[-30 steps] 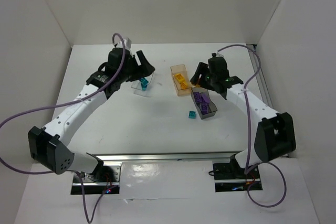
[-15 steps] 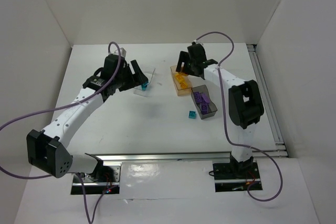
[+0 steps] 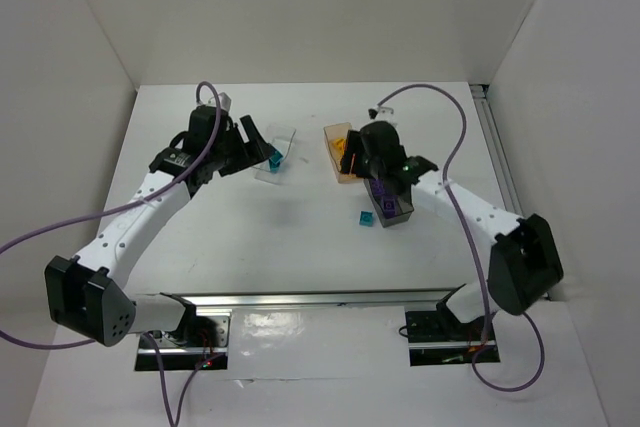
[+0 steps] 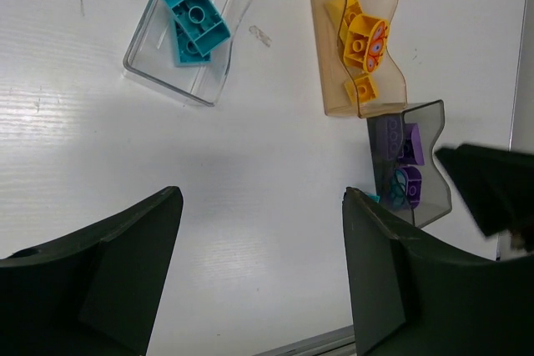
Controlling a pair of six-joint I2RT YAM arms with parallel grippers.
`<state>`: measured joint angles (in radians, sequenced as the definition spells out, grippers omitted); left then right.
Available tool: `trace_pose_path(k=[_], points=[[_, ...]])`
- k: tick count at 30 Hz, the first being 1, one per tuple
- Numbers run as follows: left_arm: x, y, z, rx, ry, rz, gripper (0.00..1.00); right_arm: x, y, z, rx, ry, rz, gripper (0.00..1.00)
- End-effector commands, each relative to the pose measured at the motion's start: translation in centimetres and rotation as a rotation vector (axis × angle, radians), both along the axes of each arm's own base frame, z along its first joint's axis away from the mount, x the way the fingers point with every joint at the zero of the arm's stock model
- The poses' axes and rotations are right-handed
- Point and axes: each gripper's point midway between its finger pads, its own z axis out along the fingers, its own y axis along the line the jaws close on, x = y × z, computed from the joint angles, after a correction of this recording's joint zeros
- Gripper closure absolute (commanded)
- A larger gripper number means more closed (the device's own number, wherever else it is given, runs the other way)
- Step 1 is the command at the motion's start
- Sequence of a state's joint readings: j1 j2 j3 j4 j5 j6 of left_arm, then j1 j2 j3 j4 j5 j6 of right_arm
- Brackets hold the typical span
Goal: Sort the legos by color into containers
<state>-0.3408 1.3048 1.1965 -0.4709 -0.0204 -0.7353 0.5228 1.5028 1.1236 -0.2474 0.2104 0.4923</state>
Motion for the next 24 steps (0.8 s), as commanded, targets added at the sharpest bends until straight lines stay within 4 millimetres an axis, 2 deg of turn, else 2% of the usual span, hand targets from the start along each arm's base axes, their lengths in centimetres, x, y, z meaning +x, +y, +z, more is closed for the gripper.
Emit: trace_pose_path(k=[1, 2, 3, 5, 6, 7, 8, 10, 14, 16, 18, 19, 24], points=[[-0.6, 0.1, 0.2, -0.01, -0.014, -0.021, 0.16, -5.4, 2.0, -2.3, -0.007, 0.063, 0.03, 0.32], [-0.5, -0.2, 0.5, -0.027, -0.021, -0.026, 0.16, -7.4, 2.5, -3.9, 0.011, 0.102, 0.024, 0.32], [-0.6, -0.2, 0.1, -0.025, -0.012, -0.026, 0.16, -8.3, 2.4, -4.8, 0.017, 0.125, 0.019, 0.32], [-0.7, -0.2, 0.2, -0.037, -0.017, -0.019, 0.16, -9.4, 2.6, -6.3, 0.058, 0.158, 0.011, 0.3], [-0.9, -0.2, -0.2, -0.034, -0.008, -0.018, 0.16, -10.3, 2.0, -7.7, 0.059, 0.192, -0.012, 0.28], [-1.1, -0.5, 0.1, -0.037, -0.017, -0.029, 0.16, -10.5, 1.9, -8.0, 0.068, 0.198, -0.022, 0.26], [-1.3, -0.5, -0.4, -0.04, -0.003, -0.024, 0.16, -10.4, 1.5, -8.1, 0.07, 0.207, -0.039, 0.24], [-1.4, -0.4, 0.0, -0.043, -0.013, -0.024, 0.16, -10.3, 0.8, -9.3, 0.045, 0.225, -0.062, 0.19], [-1.4, -0.4, 0.0, -0.043, -0.013, -0.024, 0.16, -9.8, -0.5, -10.7, -0.026, 0.256, -0.094, 0.18], [-1.2, -0.5, -0.7, -0.037, 0.006, -0.023, 0.16, -9.2, -0.9, -11.4, -0.065, 0.269, -0.11, 0.18], [-1.2, -1.0, -0.8, -0.042, 0.008, -0.04, 0.16, -8.4, -1.0, -11.2, -0.086, 0.261, -0.13, 0.21], [-1.2, -1.0, -0.9, -0.042, 0.008, -0.04, 0.16, -8.5, -1.7, -12.0, -0.112, 0.282, -0.147, 0.21], [-1.1, -1.1, -1.2, -0.039, 0.017, -0.04, 0.16, -8.0, -1.5, -12.2, -0.117, 0.275, -0.154, 0.27]])
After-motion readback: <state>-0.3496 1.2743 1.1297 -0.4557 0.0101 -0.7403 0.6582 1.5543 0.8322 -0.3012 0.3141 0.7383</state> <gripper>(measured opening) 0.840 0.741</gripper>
